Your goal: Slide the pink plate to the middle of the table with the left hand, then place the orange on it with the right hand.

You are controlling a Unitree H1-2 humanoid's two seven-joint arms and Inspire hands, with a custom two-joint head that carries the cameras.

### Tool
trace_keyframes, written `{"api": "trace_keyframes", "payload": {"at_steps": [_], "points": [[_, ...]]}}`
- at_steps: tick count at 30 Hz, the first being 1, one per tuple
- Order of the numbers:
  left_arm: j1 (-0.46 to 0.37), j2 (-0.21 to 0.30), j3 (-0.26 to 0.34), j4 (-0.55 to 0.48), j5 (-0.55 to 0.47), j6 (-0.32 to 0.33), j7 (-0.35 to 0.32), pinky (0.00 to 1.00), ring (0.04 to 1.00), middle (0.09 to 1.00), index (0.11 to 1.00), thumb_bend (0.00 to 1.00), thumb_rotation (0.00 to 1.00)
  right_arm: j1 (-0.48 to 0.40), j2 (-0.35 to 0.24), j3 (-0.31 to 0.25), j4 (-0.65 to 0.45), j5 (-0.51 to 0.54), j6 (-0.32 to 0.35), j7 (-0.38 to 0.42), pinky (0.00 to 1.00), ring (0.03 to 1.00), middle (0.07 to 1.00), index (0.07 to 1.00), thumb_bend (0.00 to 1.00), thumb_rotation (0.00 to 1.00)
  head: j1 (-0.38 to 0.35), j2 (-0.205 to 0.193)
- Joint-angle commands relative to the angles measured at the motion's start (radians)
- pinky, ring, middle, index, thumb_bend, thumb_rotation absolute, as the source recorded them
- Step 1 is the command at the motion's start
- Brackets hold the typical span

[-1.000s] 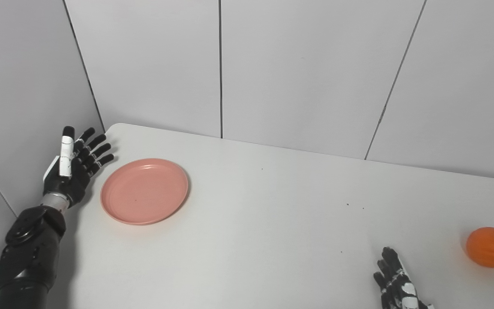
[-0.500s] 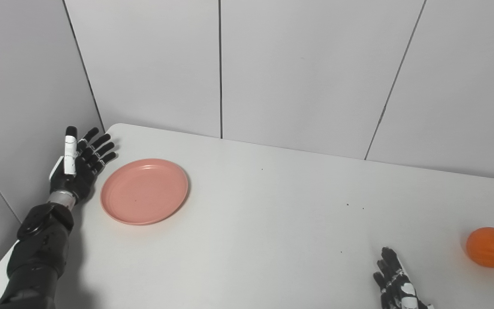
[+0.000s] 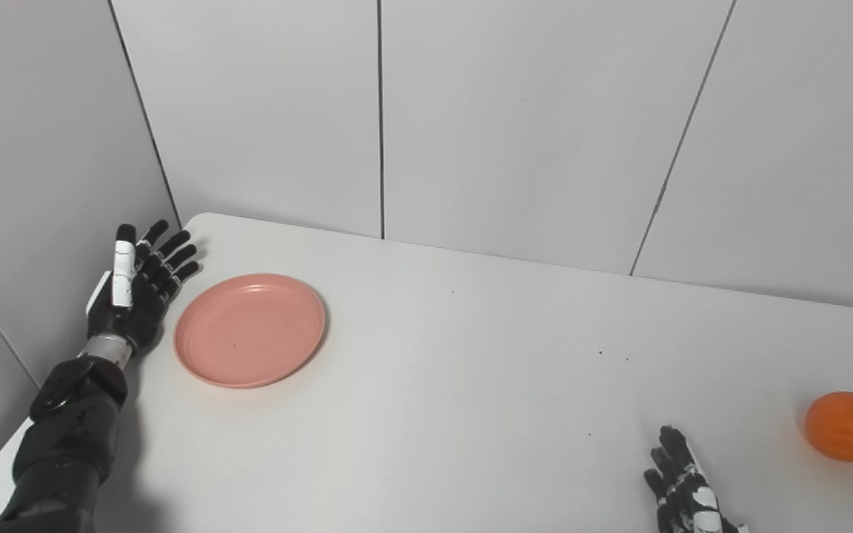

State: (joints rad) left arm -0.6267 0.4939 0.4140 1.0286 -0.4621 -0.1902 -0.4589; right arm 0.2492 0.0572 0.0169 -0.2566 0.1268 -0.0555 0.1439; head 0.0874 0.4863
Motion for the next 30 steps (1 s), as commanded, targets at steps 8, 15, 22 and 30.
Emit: {"api": "trace_keyframes", "payload": {"at_steps": [8, 15, 22, 30], "points": [[-0.016, 0.020, 0.009, -0.004, -0.018, -0.010, -0.023, 0.84, 0.900, 0.896, 0.884, 0.99, 0.88, 0.184, -0.022, 0.019, -0.042, 0.002, -0.012, 0.006, 1.00, 1.000, 0.983, 0.933, 0.78, 0.95, -0.001, 0.004], [-0.005, 0.014, 0.005, -0.006, -0.023, -0.011, -0.053, 0.83, 0.881, 0.892, 0.921, 1.00, 0.88, 0.182, -0.024, 0.019, -0.042, 0.002, -0.012, 0.007, 1.00, 1.000, 0.983, 0.930, 0.78, 0.95, -0.001, 0.006], [0.000, 0.006, -0.007, -0.005, -0.024, -0.025, -0.062, 0.79, 0.862, 0.879, 0.912, 0.97, 0.90, 0.181, -0.023, 0.021, -0.044, -0.001, -0.008, 0.007, 1.00, 1.000, 0.979, 0.926, 0.75, 0.95, -0.004, 0.008], [0.008, -0.002, -0.011, 0.011, -0.038, -0.028, -0.094, 0.77, 0.881, 0.880, 0.915, 0.98, 0.88, 0.181, -0.018, 0.025, -0.045, -0.005, -0.005, 0.003, 1.00, 1.000, 0.980, 0.929, 0.76, 0.94, -0.008, 0.010]]}}
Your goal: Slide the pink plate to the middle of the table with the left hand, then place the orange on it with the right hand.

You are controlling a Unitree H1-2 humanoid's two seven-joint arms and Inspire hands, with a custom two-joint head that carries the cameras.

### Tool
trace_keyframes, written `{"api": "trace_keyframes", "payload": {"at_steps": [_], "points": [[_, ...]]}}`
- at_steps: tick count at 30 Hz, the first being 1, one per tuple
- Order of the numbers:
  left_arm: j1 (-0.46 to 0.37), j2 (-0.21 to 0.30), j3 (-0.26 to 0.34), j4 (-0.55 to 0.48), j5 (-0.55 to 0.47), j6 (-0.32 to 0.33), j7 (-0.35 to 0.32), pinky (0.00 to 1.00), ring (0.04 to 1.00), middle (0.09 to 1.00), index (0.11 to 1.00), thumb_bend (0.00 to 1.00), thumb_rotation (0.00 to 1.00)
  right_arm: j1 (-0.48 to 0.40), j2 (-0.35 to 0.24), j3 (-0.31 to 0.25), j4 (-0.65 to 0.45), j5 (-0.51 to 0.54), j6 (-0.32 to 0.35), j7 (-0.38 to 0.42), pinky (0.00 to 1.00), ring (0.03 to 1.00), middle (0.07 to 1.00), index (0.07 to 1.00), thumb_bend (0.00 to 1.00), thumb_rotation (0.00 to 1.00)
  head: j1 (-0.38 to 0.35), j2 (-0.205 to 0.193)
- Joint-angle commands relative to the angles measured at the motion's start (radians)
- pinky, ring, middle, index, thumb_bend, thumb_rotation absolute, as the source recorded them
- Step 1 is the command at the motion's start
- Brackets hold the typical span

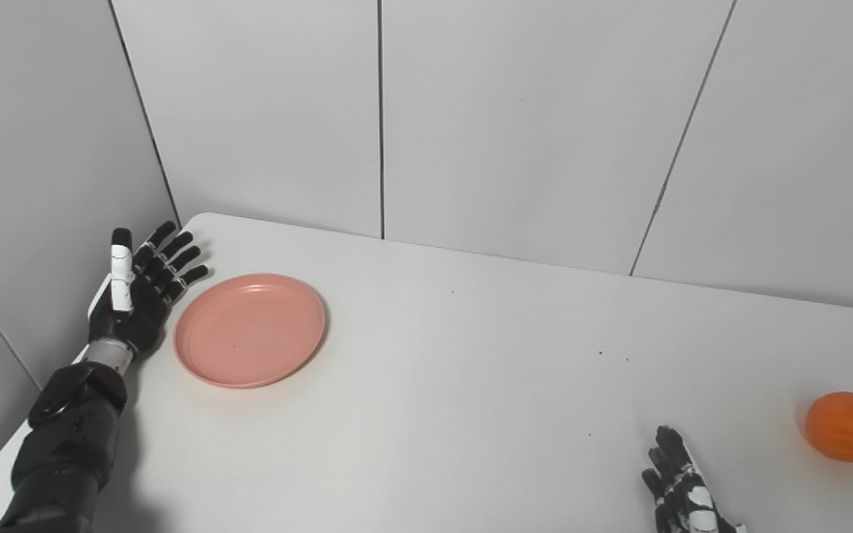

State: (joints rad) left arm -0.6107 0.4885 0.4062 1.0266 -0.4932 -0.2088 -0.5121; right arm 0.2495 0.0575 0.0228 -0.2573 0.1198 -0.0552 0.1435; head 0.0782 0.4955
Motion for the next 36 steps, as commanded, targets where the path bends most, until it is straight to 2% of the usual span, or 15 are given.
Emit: {"api": "trace_keyframes", "payload": {"at_steps": [1, 6, 9, 20, 24, 36], "points": [[-0.009, 0.003, -0.003, 0.016, -0.008, -0.009, -0.043, 0.76, 0.874, 0.873, 0.920, 0.99, 0.87, 0.181, -0.019, 0.020, -0.045, 0.002, -0.006, 0.004, 1.00, 1.000, 0.980, 0.930, 0.76, 0.94, 0.001, 0.001], [0.014, -0.011, -0.006, -0.039, -0.016, 0.017, -0.043, 0.74, 0.852, 0.822, 0.905, 0.98, 0.88, 0.180, -0.019, 0.022, -0.044, 0.003, -0.008, 0.006, 1.00, 1.000, 0.982, 0.933, 0.75, 0.94, -0.001, 0.002], [0.021, -0.014, -0.013, -0.051, -0.015, 0.032, -0.041, 0.75, 0.841, 0.865, 0.924, 0.96, 0.89, 0.180, -0.019, 0.022, -0.043, 0.004, -0.010, 0.006, 1.00, 1.000, 0.982, 0.934, 0.75, 0.93, -0.001, 0.002], [0.098, -0.067, -0.061, -0.282, 0.020, 0.126, 0.067, 0.70, 0.808, 0.840, 0.893, 0.96, 0.88, 0.180, -0.019, 0.026, -0.044, 0.001, -0.002, 0.005, 1.00, 1.000, 0.983, 0.934, 0.74, 0.92, -0.001, 0.004], [0.115, -0.078, -0.074, -0.323, 0.014, 0.157, 0.075, 0.70, 0.829, 0.855, 0.899, 0.99, 0.87, 0.178, -0.020, 0.027, -0.041, 0.005, -0.006, 0.008, 1.00, 1.000, 0.986, 0.937, 0.73, 0.92, -0.005, 0.005], [0.142, -0.106, -0.077, -0.396, 0.003, 0.212, 0.092, 0.71, 0.830, 0.856, 0.901, 1.00, 0.88, 0.180, -0.021, 0.029, -0.051, 0.010, 0.009, 0.008, 1.00, 1.000, 0.992, 0.935, 0.71, 0.90, -0.005, 0.010]]}}
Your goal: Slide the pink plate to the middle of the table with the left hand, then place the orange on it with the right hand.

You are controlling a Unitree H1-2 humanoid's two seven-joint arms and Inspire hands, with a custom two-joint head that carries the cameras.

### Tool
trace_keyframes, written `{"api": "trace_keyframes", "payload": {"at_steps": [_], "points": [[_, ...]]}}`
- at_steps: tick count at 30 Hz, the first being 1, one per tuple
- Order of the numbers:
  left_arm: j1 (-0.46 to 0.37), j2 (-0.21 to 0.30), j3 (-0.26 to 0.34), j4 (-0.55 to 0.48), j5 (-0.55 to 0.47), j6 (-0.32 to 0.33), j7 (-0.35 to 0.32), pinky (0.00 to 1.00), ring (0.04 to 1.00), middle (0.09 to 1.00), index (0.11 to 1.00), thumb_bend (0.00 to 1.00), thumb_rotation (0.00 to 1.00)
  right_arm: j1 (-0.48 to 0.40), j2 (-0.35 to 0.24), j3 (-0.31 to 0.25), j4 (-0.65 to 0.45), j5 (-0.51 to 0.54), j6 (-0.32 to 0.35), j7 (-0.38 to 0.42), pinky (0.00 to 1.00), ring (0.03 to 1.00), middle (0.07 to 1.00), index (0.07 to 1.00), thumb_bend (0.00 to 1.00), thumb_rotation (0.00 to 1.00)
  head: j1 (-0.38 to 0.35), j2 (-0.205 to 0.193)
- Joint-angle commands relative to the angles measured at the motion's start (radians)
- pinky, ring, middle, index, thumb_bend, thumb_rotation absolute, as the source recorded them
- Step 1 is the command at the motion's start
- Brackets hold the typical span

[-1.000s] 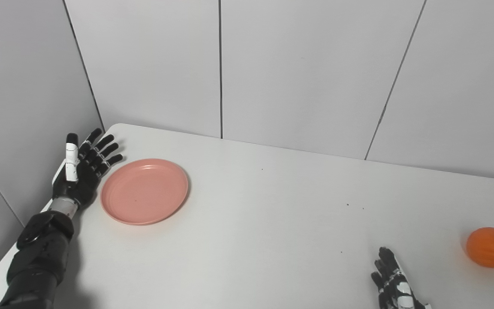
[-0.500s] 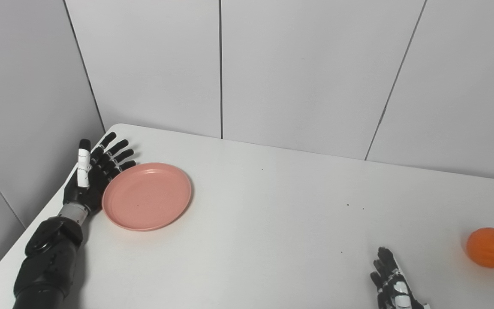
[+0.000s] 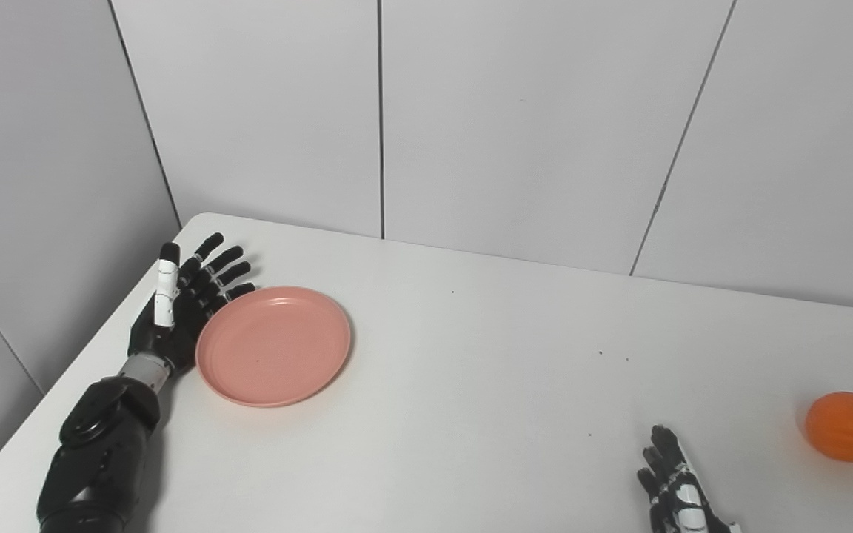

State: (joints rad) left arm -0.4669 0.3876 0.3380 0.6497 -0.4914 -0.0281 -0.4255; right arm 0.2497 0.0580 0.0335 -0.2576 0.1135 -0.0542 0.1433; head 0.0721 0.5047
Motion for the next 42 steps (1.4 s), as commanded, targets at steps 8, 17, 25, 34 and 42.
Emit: {"api": "trace_keyframes", "payload": {"at_steps": [8, 17, 25, 34, 42], "points": [[0.005, -0.037, -0.015, -0.039, 0.019, 0.034, 0.049, 0.70, 0.800, 0.829, 0.888, 0.95, 0.91, 0.179, -0.025, 0.021, -0.054, 0.016, 0.013, 0.011, 1.00, 1.000, 0.991, 0.934, 0.71, 0.90, -0.001, 0.002], [0.016, -0.086, -0.032, -0.087, 0.049, 0.059, 0.131, 0.73, 0.802, 0.820, 0.863, 0.89, 0.94, 0.181, -0.023, 0.028, -0.069, 0.009, 0.030, 0.006, 1.00, 1.000, 0.992, 0.934, 0.71, 0.89, -0.006, 0.006], [0.026, -0.134, -0.035, -0.145, 0.054, 0.110, 0.216, 0.74, 0.809, 0.845, 0.881, 0.85, 0.95, 0.183, -0.027, 0.034, -0.082, 0.006, 0.042, 0.007, 1.00, 1.000, 0.995, 0.949, 0.70, 0.87, -0.008, 0.009], [0.042, -0.164, -0.059, -0.199, 0.052, 0.142, 0.243, 0.74, 0.811, 0.835, 0.872, 0.84, 0.95, 0.184, -0.027, 0.034, -0.092, 0.008, 0.059, 0.008, 1.00, 1.000, 0.991, 0.952, 0.69, 0.85, -0.008, 0.015], [0.059, -0.195, -0.077, -0.243, 0.063, 0.165, 0.279, 0.72, 0.797, 0.821, 0.867, 0.86, 0.92, 0.185, -0.028, 0.037, -0.100, 0.001, 0.070, 0.008, 1.00, 1.000, 0.988, 0.952, 0.70, 0.84, -0.008, 0.019]]}}
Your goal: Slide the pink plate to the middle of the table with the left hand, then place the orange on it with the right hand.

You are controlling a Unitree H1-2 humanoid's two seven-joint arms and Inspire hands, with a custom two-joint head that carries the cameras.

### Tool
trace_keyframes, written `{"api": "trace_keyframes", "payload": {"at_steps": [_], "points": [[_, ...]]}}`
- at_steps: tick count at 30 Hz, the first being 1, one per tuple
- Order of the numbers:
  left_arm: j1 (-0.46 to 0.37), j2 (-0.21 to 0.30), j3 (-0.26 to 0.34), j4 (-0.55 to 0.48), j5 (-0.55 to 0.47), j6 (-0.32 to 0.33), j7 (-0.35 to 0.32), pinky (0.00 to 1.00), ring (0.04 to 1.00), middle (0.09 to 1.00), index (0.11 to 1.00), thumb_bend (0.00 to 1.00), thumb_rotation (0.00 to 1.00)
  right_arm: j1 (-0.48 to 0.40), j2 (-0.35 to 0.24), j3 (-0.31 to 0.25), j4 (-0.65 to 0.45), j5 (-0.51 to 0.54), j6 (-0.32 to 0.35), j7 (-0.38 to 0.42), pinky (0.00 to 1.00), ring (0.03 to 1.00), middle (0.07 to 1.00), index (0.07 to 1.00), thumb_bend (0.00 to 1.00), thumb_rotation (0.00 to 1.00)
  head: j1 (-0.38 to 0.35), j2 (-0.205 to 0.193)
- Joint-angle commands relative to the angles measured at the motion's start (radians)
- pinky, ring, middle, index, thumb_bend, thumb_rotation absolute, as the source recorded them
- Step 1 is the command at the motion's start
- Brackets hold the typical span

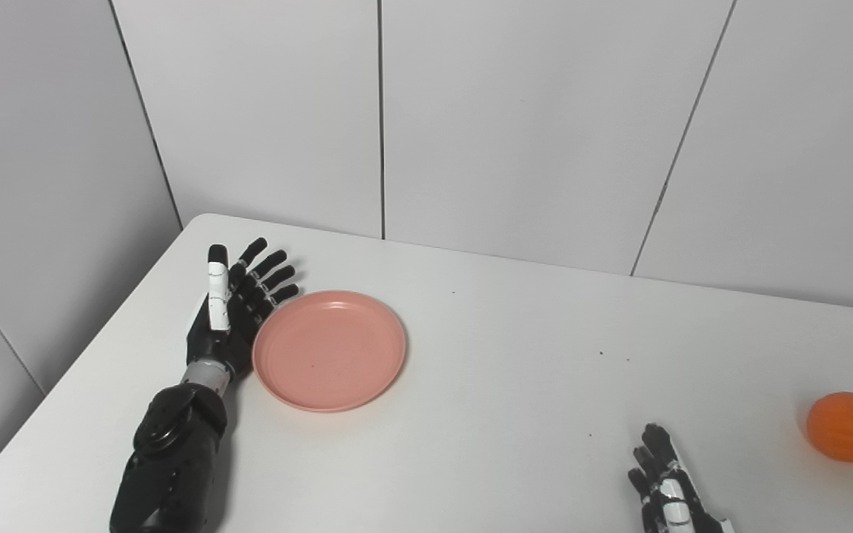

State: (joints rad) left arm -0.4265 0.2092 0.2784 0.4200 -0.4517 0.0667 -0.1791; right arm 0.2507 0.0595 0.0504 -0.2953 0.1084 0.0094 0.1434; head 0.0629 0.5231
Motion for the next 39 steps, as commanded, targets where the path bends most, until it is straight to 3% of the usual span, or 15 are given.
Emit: {"api": "trace_keyframes", "payload": {"at_steps": [1, 10, 29, 39], "points": [[0.023, -0.024, -0.022, -0.023, 0.033, 0.075, 0.046, 0.72, 0.796, 0.816, 0.863, 0.85, 0.93, 0.185, -0.029, 0.021, -0.063, 0.005, 0.007, 0.008, 1.00, 1.000, 0.987, 0.952, 0.70, 0.84, 0.000, 0.002], [0.043, -0.054, -0.039, -0.062, 0.048, 0.096, 0.072, 0.73, 0.800, 0.826, 0.892, 0.91, 0.94, 0.187, -0.027, 0.023, -0.068, 0.002, 0.012, 0.005, 1.00, 1.000, 0.983, 0.947, 0.71, 0.84, -0.001, 0.005], [0.070, -0.117, -0.060, -0.128, 0.060, 0.133, 0.131, 0.75, 0.812, 0.831, 0.900, 0.86, 0.93, 0.189, -0.027, 0.033, -0.075, -0.003, 0.013, 0.007, 1.00, 1.000, 0.984, 0.942, 0.70, 0.83, -0.013, 0.013], [0.075, -0.152, -0.063, -0.144, 0.050, 0.129, 0.140, 0.71, 0.800, 0.808, 0.867, 0.87, 0.91, 0.187, -0.027, 0.037, -0.072, -0.008, 0.010, 0.007, 1.00, 1.000, 0.984, 0.936, 0.71, 0.82, -0.016, 0.016]]}}
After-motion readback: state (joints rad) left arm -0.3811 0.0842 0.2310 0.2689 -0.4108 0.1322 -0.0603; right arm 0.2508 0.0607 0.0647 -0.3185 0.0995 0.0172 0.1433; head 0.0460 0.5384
